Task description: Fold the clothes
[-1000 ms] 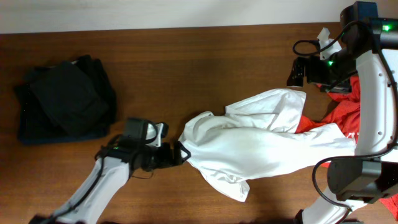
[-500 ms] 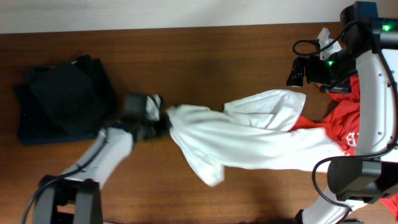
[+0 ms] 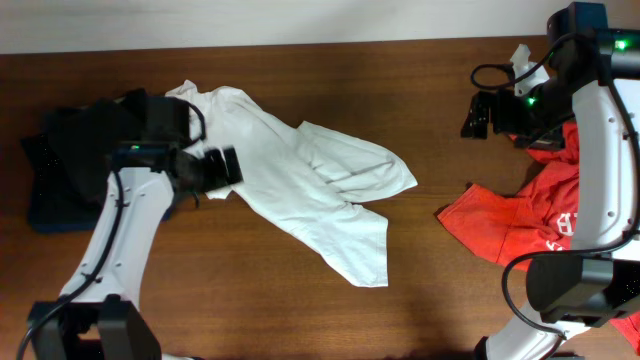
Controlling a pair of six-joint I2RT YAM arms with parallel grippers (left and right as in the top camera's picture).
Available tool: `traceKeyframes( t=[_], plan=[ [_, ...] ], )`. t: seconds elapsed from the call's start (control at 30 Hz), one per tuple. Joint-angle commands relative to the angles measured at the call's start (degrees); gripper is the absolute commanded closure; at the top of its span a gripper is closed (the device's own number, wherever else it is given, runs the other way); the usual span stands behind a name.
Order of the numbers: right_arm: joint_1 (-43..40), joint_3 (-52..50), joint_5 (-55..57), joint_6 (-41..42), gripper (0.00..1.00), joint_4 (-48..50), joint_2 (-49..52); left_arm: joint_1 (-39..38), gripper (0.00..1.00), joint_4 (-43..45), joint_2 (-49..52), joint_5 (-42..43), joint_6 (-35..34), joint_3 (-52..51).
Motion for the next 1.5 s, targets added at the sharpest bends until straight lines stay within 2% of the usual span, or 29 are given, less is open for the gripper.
traceKeyframes(
  t=[0.0,0.1,0.23,0.33,0.37,0.47,0.53,0.73,0.93,1.07,1.13,1.2,1.23,1.3,1.33,1.37,1.47],
  plan=[
    [0.2,-2.7,-0.3,0.0,0.01,0.2,-1.0,-2.9,0.01,-5.7,2.4,5.8,0.9,-2.4],
    [1.7,-9.0,-2.1,-0.3,0.02,2.8,-1.0,-5.8,0.01,-4.0,3.2,6.4,0.8,-5.8],
    [5.8,-21.4,-3.8,-0.8,0.14,12.0,-1.0,-9.2,0.01,0.4,3.3,6.4,0.2,-10.5],
    [8.1,-31.0,-3.8,0.7,0.35,20.5,-1.0,-10.3,0.01,1.1,3.3,6.4,-0.7,-12.2],
    [8.4,-33.1,-3.8,1.1,0.39,22.8,-1.0,-10.2,0.01,1.1,3.3,6.4,-0.7,-12.2],
    [9.5,-40.1,-4.5,1.1,0.39,31.0,-1.0,-10.3,0.01,1.4,3.3,6.4,-0.7,-12.2],
    [10.5,-45.8,-4.5,1.2,0.32,38.1,-1.0,-10.3,0.01,2.0,3.3,6.4,-1.1,-12.2],
    [13.4,-55.5,-4.4,4.4,0.27,55.1,-1.0,-10.3,0.01,2.4,3.3,6.4,-1.3,-12.2],
    [16.8,-57.0,-4.1,5.5,0.27,63.5,-0.8,-10.3,0.01,2.4,3.3,6.4,-1.3,-12.2],
    [18.4,-57.0,0.1,10.6,0.34,65.6,1.2,-10.3,0.01,2.3,3.3,6.8,-1.3,-12.2],
    [18.5,-57.0,0.1,10.6,0.37,65.7,2.6,-10.3,0.01,2.3,3.3,6.8,-1.3,-12.2],
    [18.5,-57.0,0.1,10.6,0.44,65.8,3.3,-10.3,0.01,2.4,3.3,6.8,-1.3,-12.2],
    [18.4,-57.0,0.2,10.6,0.52,65.8,3.5,-10.3,0.01,2.4,3.3,6.8,-1.3,-12.2],
    [18.5,-57.0,0.1,10.6,0.72,66.0,3.5,-10.3,0.01,2.4,3.3,6.8,-1.3,-12.2],
    [18.4,-57.0,0.1,10.6,0.89,66.3,3.5,-10.3,0.01,2.4,3.3,6.8,-1.3,-12.2],
    [18.4,-57.0,0.1,10.6,0.96,66.4,3.5,-10.3,0.01,2.4,3.3,6.8,-1.3,-12.2],
    [17.2,-55.6,1.9,10.6,0.96,65.5,3.1,-10.3,0.01,2.3,3.3,6.8,-1.3,-12.2]
  ],
)
